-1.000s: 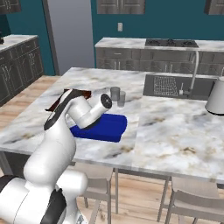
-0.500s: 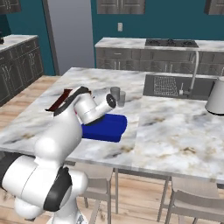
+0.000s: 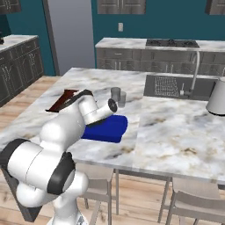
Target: Take the cakes from the fridge and place them on the empty tray on the dining counter.
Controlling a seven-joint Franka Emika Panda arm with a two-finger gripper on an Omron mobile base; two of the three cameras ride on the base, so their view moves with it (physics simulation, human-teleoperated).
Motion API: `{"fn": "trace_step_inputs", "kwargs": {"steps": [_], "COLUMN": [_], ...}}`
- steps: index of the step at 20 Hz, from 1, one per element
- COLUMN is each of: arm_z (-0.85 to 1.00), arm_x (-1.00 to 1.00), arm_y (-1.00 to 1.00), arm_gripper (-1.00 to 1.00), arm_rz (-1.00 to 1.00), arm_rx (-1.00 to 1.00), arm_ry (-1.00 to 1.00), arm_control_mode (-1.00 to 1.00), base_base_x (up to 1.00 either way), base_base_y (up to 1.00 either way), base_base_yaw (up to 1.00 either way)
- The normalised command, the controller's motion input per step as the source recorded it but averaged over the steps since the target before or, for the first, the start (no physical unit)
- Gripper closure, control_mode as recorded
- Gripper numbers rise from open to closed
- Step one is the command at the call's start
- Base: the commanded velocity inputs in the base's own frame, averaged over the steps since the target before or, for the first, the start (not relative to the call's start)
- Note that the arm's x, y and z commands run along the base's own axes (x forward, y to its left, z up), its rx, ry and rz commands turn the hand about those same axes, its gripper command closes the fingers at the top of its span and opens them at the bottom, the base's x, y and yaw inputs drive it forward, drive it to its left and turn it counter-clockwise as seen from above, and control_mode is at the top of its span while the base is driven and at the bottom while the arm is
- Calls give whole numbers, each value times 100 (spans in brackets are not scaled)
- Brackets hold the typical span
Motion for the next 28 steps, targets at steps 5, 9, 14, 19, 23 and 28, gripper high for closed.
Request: {"fn": "trace_step_inputs", "kwargs": {"steps": [5,9,14,19,23,28], "arm_z": [-38,-29,-29,-32,-32,-29], "arm_x": [34,38,39,45,47,49], "arm_y": [11,20,15,2,0,0], "arm_gripper": [100,100,100,100,100,100], "arm_rz": [0,0,0,0,0,0], "arm_rx": [-2,-1,-1,0,0,0], "arm_ry": [0,0,0,0,0,0], "arm_control_mode": [-100,-100,-100,-100,-100,-100], "base_base_x": [0,0,0,0,0,0], "base_base_y": [0,0,0,0,0,0], "base_base_yaw": [0,0,0,0,0,0]}}
